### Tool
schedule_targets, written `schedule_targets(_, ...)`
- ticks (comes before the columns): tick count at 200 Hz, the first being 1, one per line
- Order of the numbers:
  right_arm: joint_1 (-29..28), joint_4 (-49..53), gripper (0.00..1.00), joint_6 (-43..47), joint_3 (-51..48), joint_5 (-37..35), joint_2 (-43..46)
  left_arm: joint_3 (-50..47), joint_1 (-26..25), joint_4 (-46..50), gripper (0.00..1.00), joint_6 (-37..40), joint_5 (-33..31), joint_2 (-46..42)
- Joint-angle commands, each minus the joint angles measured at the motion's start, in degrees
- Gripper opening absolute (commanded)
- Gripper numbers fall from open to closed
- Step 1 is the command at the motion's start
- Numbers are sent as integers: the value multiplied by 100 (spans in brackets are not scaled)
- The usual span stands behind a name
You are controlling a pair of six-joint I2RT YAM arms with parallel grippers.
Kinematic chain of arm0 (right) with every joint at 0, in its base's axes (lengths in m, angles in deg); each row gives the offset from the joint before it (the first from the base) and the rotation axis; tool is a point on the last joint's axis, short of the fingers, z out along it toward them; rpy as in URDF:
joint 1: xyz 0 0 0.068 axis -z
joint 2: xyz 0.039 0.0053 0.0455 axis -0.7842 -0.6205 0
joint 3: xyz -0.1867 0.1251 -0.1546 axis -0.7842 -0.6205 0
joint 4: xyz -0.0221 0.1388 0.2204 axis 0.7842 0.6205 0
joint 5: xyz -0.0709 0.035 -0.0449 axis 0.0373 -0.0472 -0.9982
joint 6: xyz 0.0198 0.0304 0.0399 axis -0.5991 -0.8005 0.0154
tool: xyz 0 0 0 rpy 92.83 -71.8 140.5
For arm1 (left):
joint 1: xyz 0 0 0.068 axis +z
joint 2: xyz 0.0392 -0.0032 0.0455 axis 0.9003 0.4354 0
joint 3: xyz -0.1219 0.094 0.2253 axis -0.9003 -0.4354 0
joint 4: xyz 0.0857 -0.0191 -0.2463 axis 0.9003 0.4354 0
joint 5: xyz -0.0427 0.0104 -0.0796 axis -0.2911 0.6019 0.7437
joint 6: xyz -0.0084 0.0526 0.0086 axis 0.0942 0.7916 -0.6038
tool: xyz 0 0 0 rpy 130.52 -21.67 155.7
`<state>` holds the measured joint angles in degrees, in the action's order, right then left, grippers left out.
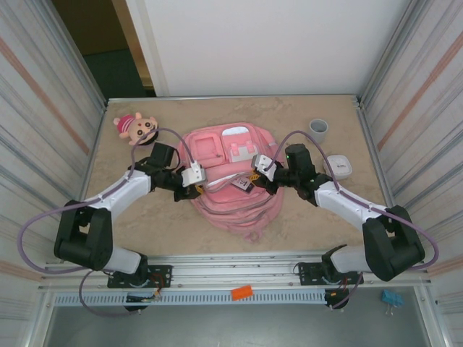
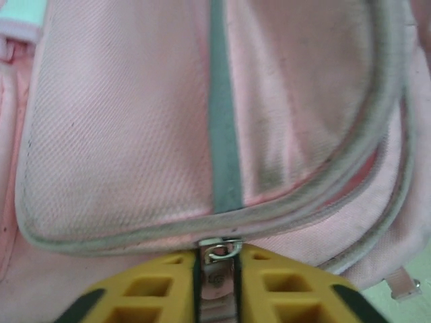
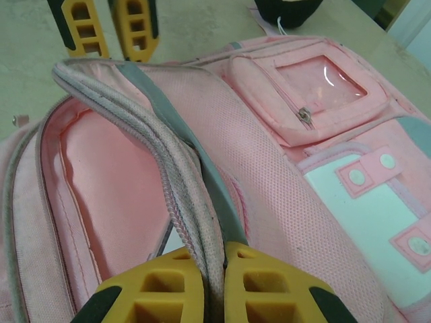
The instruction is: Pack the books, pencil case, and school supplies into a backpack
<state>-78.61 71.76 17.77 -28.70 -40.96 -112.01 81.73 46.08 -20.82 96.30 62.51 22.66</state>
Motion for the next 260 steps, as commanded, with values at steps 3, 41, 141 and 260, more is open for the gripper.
schedule_targets(3,12,63,7,-73,272,75,-19,-124,-43,160,7,-139,272,-325)
schedule_targets(41,-680,262,44,292,118,-691,252,-474,-101,-163,0,-531,213,-641)
schedule_targets(141,-1458,-152,13,334,361,-1303,-669,-615,-405,-167,0,-980,150,-690)
schedule_targets(260,-2097,387,55,282,-92,-2221,-36,-735,-450,-533,0,-1404,-4,-600)
